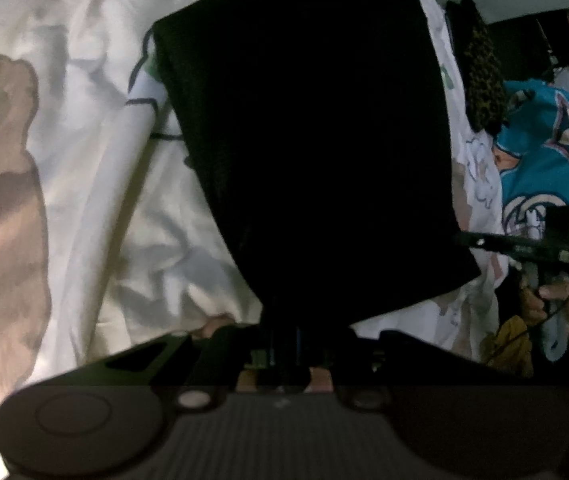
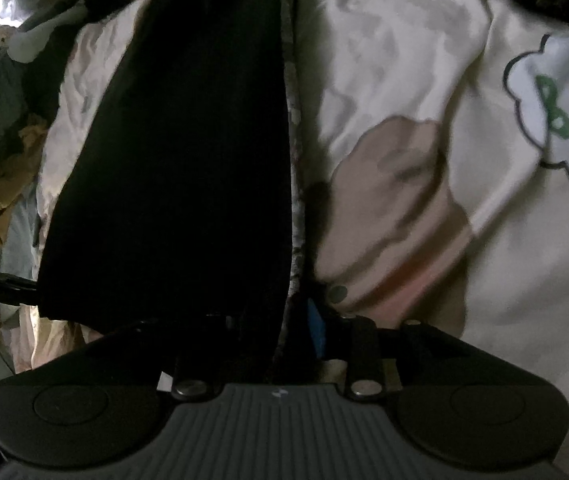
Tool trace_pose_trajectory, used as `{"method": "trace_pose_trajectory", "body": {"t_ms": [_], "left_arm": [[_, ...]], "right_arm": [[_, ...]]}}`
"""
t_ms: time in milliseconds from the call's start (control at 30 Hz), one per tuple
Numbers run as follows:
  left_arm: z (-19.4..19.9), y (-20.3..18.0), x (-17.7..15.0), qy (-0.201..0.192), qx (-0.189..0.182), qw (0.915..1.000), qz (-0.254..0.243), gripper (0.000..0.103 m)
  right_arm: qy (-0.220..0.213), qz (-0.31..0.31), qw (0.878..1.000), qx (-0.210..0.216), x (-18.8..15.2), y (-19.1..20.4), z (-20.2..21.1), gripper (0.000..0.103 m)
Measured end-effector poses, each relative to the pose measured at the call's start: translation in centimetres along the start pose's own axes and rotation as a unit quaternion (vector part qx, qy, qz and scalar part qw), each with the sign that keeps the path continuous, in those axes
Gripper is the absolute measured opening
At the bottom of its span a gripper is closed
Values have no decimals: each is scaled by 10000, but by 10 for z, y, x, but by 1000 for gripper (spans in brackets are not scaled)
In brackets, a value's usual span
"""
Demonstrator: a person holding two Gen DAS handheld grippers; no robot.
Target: Fold clothes
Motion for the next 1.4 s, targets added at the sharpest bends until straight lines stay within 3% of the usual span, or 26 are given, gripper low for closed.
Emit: {"method": "trace_pose_trajectory", "body": {"t_ms": [133,267,400,500,733,1000,1400], "left_arm": [[4,1,-1,-25,12,10000,-16,10],[3,1,0,-27,29,10000,22,10],[-3,-2,0,-18,69,10000,1,10],[-2,-2,0,8,28,10000,4,10],[7,-3,-2,4,50,10000,-72,9],[26,6,1,0,146,9999,-45,9],[0,14,-3,79,319,9994,-76,9]], "right_arm": [[182,-142,9996,164,-1,-2,-10,45],[365,-284,9984,328,-1,-4,-19,44],[553,-300,9972,404,-4,0,-29,11],[543,-213,9976,360,-5,4,-29,4],[403,-70,9979,502,-9,15,-3,2],[555,53,9972,497,-22,36,-15,2],[544,48,9981,301,-29,28,-20,2]]}}
Point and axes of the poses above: each gripper's, at about its wrist camera, not at the fingertips, and z roughly against the way its jaws point, y to its left, x to its top, the point moved 7 cm from there along -z, roughly the way its jaws point, and after that the axes turned 5 degrees about z, right-handed, at the moved point
